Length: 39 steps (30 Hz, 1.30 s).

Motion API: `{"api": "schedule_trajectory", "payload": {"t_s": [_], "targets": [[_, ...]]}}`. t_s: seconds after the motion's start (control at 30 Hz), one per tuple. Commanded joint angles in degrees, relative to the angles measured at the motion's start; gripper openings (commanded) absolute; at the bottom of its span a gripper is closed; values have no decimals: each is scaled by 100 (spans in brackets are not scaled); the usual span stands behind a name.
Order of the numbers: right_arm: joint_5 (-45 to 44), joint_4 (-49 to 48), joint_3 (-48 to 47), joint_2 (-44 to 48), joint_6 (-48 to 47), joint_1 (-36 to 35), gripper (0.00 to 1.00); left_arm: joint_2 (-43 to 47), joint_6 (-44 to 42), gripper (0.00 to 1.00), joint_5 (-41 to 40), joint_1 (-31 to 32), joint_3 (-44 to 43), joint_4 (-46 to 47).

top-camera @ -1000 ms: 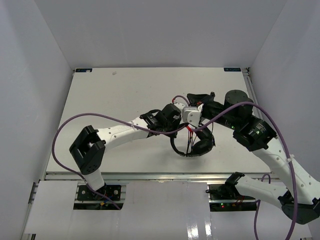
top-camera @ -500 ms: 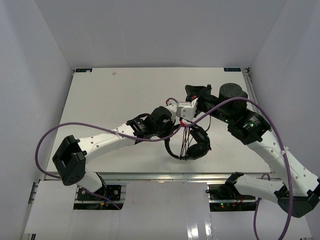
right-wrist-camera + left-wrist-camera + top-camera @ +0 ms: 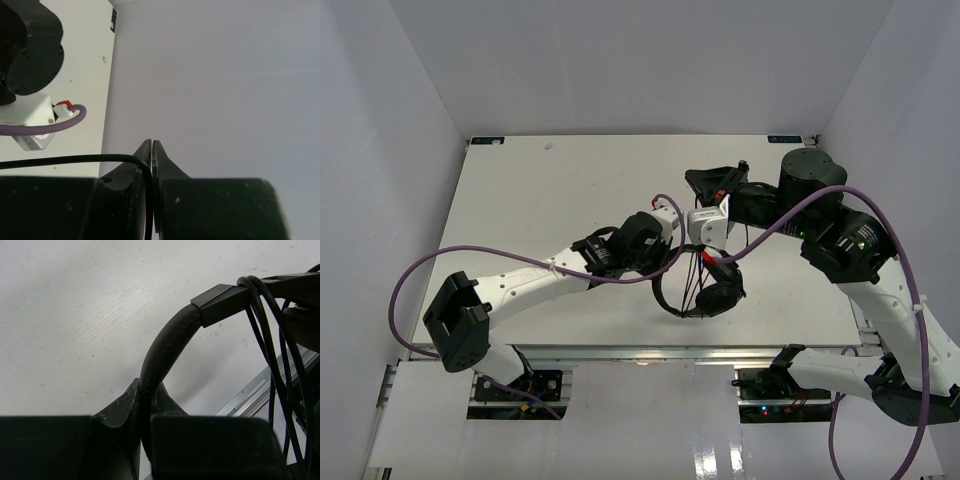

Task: Wrap the headphones

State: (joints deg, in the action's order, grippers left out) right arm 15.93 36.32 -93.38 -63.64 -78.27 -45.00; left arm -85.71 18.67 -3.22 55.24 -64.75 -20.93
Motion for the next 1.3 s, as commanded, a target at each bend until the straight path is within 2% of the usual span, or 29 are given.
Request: {"api": "schedule_trajectory", "payload": {"t_s": [0.0,0.13,0.33,0.6,0.87,1.27], "targets": [[-180,-207,178,231,-629,-119,9,156,-256,0,-30,39,-4,-135],[-862,-738,1077,530,-1282,-123,9,142,-331,0,105,39,-28,-157],[-1686,-1994,1684,451,-1594,-123,9,168,-425,0,304,109,15,-114],[-1645,-2009,1280,-83,-544,-47,8,556,-502,0,303,217,162,-58],[-1260,-2331,1182,-219,670,375,8,927,-395,0,313,252,488,142],[-916,-2482,1195,-515,1392,729,8,1167,-416,0,526,412,515,381]]}}
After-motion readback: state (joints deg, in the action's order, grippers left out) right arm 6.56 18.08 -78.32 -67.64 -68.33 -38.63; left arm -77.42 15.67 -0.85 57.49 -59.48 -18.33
